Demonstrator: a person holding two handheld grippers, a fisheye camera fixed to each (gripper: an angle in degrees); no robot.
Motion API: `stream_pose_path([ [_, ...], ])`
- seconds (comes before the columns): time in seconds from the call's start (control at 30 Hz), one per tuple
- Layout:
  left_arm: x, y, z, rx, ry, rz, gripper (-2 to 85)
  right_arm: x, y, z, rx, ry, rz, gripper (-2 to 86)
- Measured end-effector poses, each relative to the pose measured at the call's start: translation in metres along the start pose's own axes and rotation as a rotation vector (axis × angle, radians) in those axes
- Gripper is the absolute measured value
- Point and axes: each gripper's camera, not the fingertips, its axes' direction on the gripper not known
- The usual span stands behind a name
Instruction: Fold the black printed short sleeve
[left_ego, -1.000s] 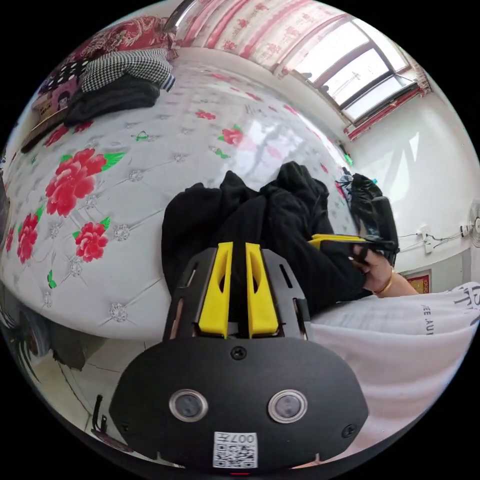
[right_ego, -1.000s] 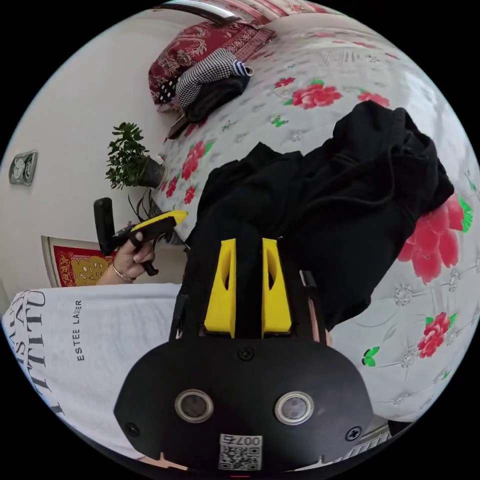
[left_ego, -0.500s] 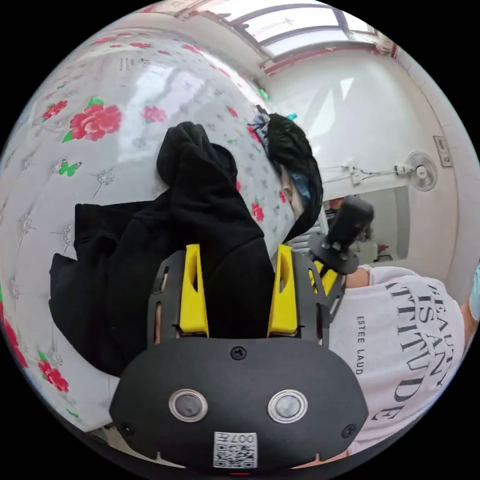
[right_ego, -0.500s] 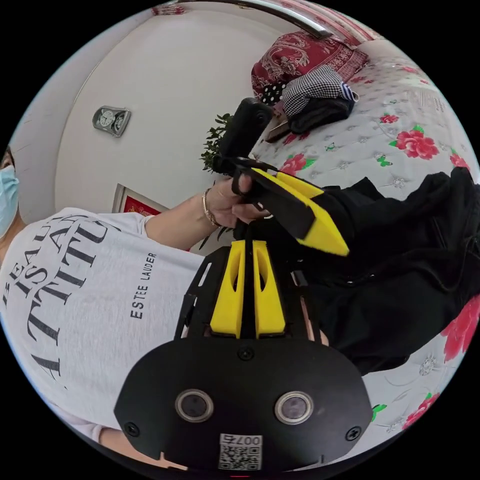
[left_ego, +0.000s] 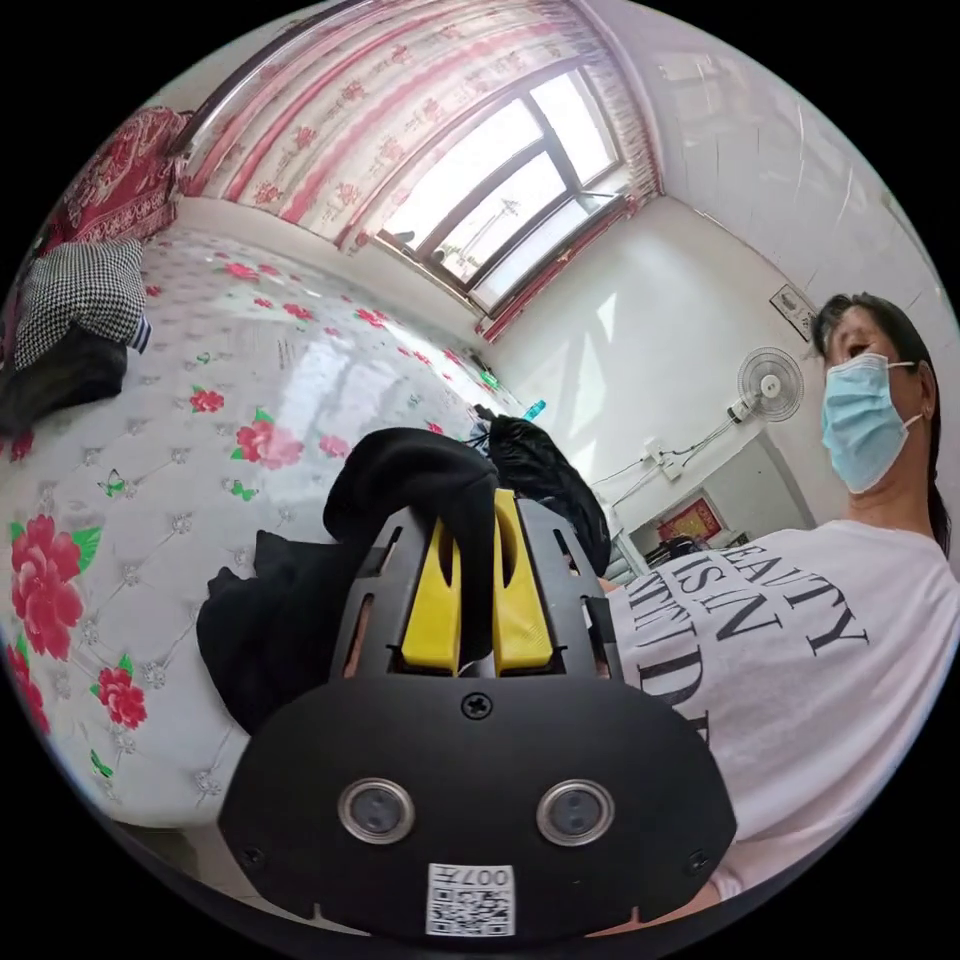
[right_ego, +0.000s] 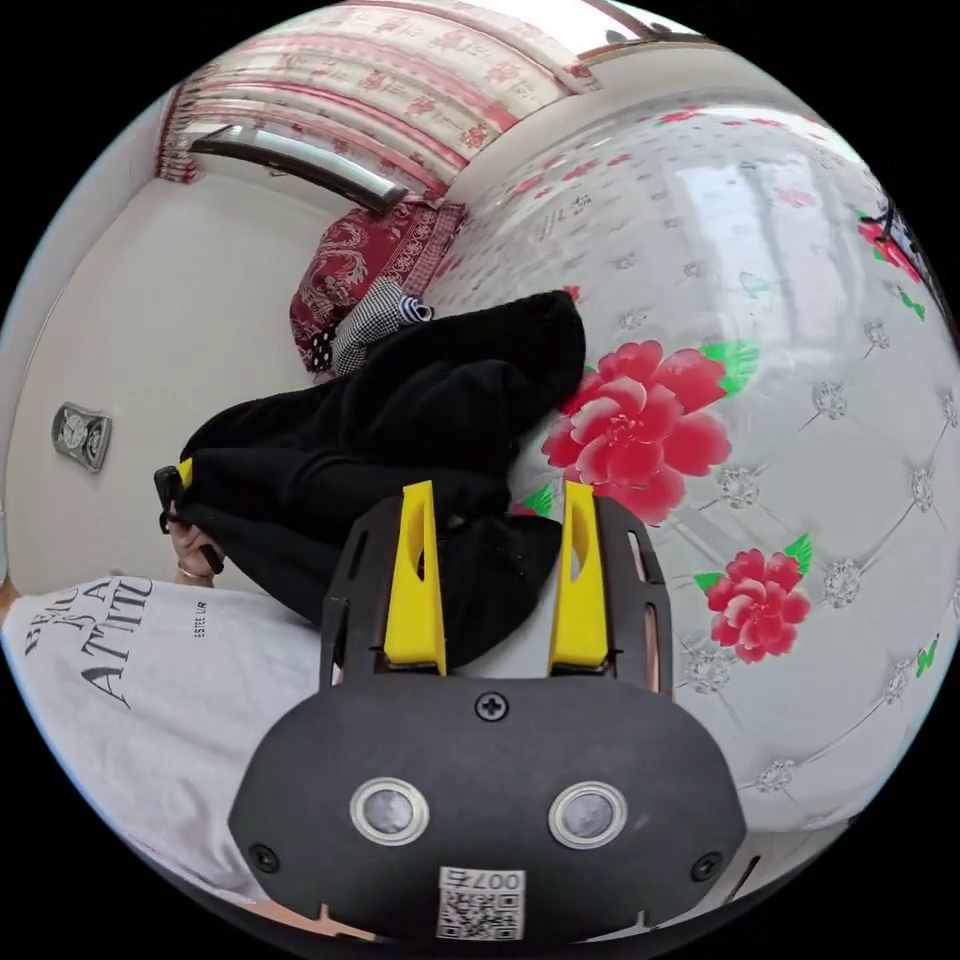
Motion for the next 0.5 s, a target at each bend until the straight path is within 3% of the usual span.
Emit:
stream_pose_path([
  [0.3, 0.041, 0.100, -0.077, 0.185, -0.167, -0.138, 2.3, -0.046, -0.056, 0.103, -0.267, -0.069, -0.301, 14.2],
  [0.5, 0.056, 0.164, -0.102, 0.267, -0.301, -0.267, 2.7, -0.065, -0.057, 0.176, -0.429, -0.061, -0.352, 14.9],
])
